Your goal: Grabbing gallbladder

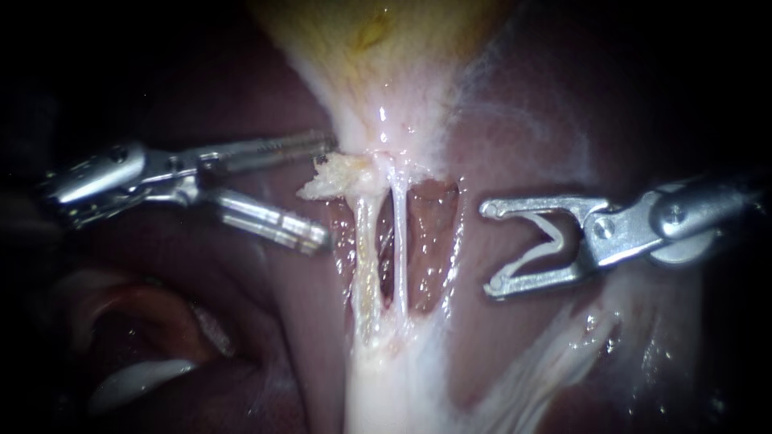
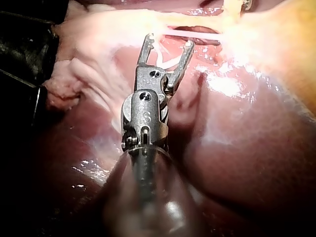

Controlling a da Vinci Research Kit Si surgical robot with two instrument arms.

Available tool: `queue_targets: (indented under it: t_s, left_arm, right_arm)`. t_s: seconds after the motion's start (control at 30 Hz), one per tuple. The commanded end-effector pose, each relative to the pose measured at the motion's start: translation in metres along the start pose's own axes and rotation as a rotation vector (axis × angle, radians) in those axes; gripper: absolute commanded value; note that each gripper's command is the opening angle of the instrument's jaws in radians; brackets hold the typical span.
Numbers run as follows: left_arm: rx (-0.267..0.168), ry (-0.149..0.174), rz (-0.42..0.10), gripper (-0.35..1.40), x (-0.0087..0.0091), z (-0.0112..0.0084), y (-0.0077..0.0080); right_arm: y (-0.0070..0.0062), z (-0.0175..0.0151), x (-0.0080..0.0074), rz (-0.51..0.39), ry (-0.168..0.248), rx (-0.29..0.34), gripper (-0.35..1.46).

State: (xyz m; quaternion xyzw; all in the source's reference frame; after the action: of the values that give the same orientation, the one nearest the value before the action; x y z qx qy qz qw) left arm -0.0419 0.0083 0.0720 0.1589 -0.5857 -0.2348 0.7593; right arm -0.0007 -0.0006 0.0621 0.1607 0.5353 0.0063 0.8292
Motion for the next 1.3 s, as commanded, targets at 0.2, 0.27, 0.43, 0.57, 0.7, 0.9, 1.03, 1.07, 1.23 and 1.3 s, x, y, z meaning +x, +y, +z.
queue_targets:
  t_s: [0.2,0.27,0.43,0.57,0.7,0.9,1.03,1.07,1.23,1.3]
  left_arm:
    - [-0.014,0.002,-0.02,0.34,0.001,0.0004,0.0006]
    - [-0.018,0.002,-0.017,0.19,0.0016,0.0005,0.0011]
    - [-0.033,0.022,-0.017,-0.12,0.003,0.0004,0.0022]
    - [-0.04,0.034,-0.033,-0.35,0.0035,-0.0001,0.0025]
    - [-0.037,0.034,-0.06,-0.35,0.0029,-0.001,0.002]
    - [-0.032,0.033,-0.089,-0.35,0.001,-0.0025,0.0008]
    - [-0.029,0.032,-0.098,-0.35,-0.0007,-0.0034,-0.0001]
    - [-0.028,0.032,-0.101,-0.35,-0.0012,-0.0036,-0.0002]
    - [-0.026,0.026,-0.115,-0.35,-0.0036,-0.0054,-0.0008]
    - [-0.028,0.018,-0.126,-0.35,-0.0044,-0.0062,-0.001]
  right_arm:
    - [0.0,0.0001,0.0001,0.0,0.0,0.0,0.48]
    - [0.0,0.0001,0.0001,0.0,0.0,0.0,0.48]
    - [0.0,0.0001,0.0001,0.0,0.0,0.0,0.48]
    - [0.0,0.0001,0.0001,0.0,0.0,0.0,0.48]
    - [0.0,0.0001,0.0001,0.0,0.0,0.0,0.48]
    - [-0.0001,0.0,0.0001,0.0,0.0,0.0,0.48]
    - [-0.0001,0.0,0.0001,0.0,0.0,0.0,0.48]
    - [-0.0001,0.0,0.0001,0.0,0.0,0.0,0.48]
    - [-0.0001,0.0,0.0001,0.0,0.0,0.001,0.48]
    - [-0.0001,0.0,0.0001,0.0,0.0,0.001,0.48]
